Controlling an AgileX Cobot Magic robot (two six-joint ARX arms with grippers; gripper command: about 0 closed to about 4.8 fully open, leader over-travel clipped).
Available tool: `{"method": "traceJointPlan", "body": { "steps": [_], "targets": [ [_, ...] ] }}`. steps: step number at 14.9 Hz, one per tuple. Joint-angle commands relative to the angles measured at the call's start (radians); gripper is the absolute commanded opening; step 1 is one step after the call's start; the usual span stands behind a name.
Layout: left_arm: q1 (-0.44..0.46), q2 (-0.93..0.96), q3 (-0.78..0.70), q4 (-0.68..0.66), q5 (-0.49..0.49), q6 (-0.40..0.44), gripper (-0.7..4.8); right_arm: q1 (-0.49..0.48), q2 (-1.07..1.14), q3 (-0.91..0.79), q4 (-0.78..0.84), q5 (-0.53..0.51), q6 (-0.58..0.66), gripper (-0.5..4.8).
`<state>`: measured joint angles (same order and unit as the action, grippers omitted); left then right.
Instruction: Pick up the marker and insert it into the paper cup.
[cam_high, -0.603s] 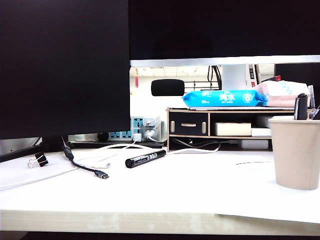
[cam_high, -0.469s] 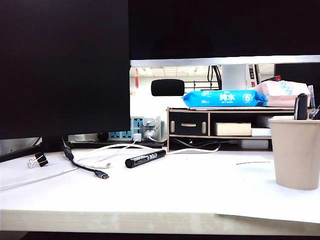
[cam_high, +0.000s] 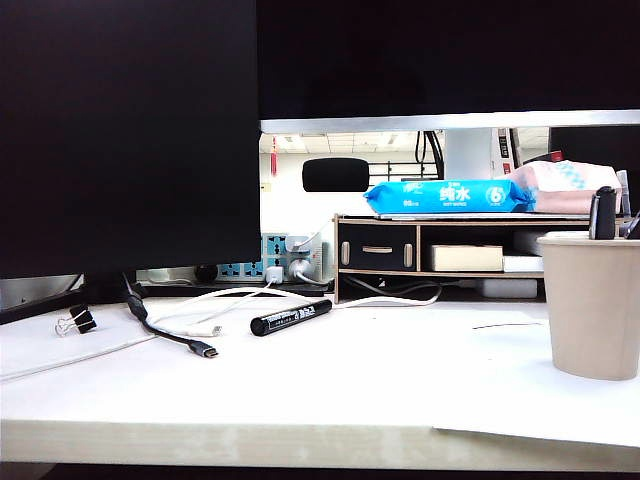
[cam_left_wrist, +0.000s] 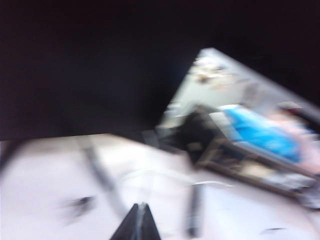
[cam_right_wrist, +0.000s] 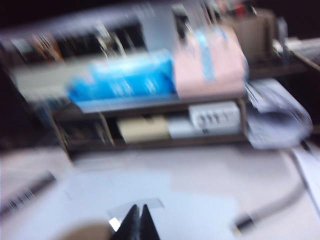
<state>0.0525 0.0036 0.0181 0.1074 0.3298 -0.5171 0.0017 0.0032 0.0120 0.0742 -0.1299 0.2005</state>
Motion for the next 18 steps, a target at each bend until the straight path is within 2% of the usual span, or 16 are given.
{"method": "traceJointPlan", "body": {
  "steps": [1,2,4,6,7,9,11,12,15,16,17,18],
  "targets": [
    [-0.001,0.000,0.060,0.053,0.057,-0.048,-0.05,0.002,0.003,0.045,0.010,-0.038,0.163,-0.06],
    [-0.001,0.003,0.090,0.032,0.066,-0.053,-0.05,0.002,0.019,0.075,-0.048,-0.073,0.182,-0.06],
    [-0.001,0.025,0.146,0.021,0.098,-0.060,-0.05,0.002,0.047,0.110,-0.041,-0.197,0.194,-0.06],
    [-0.001,0.063,0.209,0.018,0.100,-0.058,-0.05,0.003,0.066,0.158,-0.019,-0.211,0.195,-0.06],
    [-0.001,0.142,0.281,-0.036,0.069,0.030,-0.05,0.002,0.105,0.201,-0.013,-0.245,0.164,-0.06],
    [-0.002,0.280,0.359,-0.061,0.079,0.103,-0.05,0.003,0.189,0.261,-0.014,-0.301,0.168,-0.06],
    [-0.002,0.429,0.437,-0.044,0.120,0.127,-0.05,0.008,0.307,0.328,-0.014,-0.356,0.166,-0.06],
    [-0.003,0.559,0.499,-0.039,0.159,0.141,-0.05,0.026,0.454,0.401,-0.017,-0.407,0.165,-0.06],
    [-0.024,0.779,0.585,-0.057,0.232,0.143,-0.05,0.119,0.748,0.539,-0.011,-0.431,0.109,-0.06],
    [-0.054,0.837,0.604,-0.065,0.229,0.145,-0.05,0.178,0.866,0.601,-0.008,-0.430,0.090,-0.06],
    [-0.124,0.925,0.625,-0.068,0.201,0.153,-0.05,0.272,1.046,0.706,-0.010,-0.427,0.055,-0.06],
    [-0.172,0.962,0.635,-0.069,0.175,0.172,-0.05,0.307,1.130,0.759,-0.010,-0.427,0.049,-0.06]
  ]
}}
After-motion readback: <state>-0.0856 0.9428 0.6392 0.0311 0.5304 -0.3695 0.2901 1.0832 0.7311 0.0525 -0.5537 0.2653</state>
